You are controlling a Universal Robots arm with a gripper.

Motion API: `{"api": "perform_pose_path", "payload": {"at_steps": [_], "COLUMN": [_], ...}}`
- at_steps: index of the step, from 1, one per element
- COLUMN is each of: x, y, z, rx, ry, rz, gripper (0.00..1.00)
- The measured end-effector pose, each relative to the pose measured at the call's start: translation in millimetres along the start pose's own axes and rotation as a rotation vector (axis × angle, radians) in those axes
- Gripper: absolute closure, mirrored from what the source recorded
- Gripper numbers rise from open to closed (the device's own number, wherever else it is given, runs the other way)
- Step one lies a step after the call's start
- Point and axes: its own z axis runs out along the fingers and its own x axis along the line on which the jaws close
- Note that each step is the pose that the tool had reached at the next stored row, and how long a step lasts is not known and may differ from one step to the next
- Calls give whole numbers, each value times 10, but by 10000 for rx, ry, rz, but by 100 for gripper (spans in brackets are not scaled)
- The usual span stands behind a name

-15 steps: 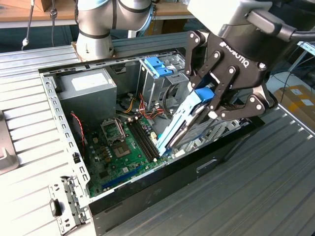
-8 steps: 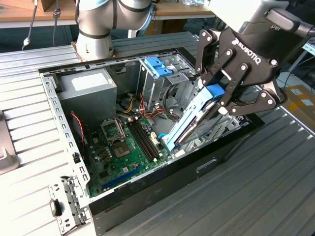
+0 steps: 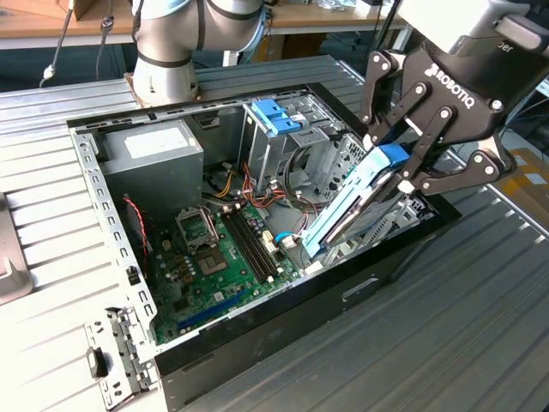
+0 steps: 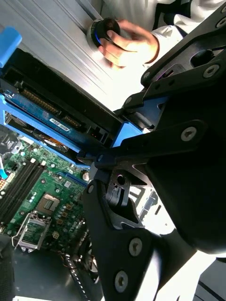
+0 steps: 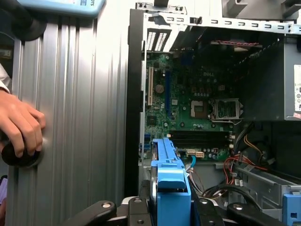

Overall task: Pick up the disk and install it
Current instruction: 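Pick up the disk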

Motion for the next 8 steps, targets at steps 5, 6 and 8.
{"api": "perform_pose_path", "payload": {"at_steps": [5, 6, 8], "x": [2, 2, 2], "y": [-145, -178, -239], "z": [3, 3, 3], "rx": [-58, -71, -92], "ry": [-1, -1, -2], "rz": [7, 8, 11], "gripper": [63, 63, 63]}}
